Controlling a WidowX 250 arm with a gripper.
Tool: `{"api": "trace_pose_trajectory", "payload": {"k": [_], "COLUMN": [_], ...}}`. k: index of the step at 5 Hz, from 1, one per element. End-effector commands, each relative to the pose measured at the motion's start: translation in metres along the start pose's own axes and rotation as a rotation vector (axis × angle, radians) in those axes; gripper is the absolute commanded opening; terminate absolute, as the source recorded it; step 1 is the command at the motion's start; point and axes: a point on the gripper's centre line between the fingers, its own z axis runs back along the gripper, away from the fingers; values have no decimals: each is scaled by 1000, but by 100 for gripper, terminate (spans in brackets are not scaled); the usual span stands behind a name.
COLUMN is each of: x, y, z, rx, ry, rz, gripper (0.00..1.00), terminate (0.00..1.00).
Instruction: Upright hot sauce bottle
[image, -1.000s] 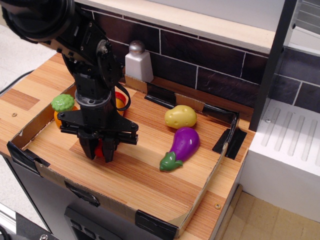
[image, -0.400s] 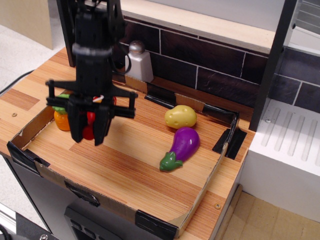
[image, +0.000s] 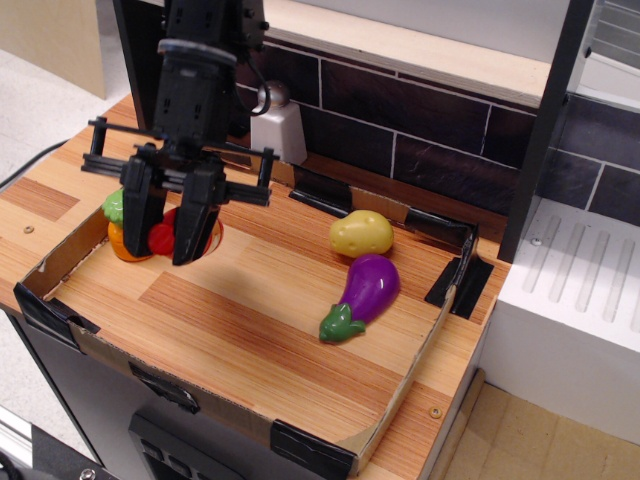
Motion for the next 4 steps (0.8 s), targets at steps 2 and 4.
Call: {"api": "trace_pose_trajectory", "payload": {"k": [2, 4], "x": [-10, -13], "y": [-1, -1], "z": [20, -19], "rx": [-65, -87], "ry": [412, 491], "rz": [-25, -38], "gripper": [0, 0], "terminate": [0, 0]}}
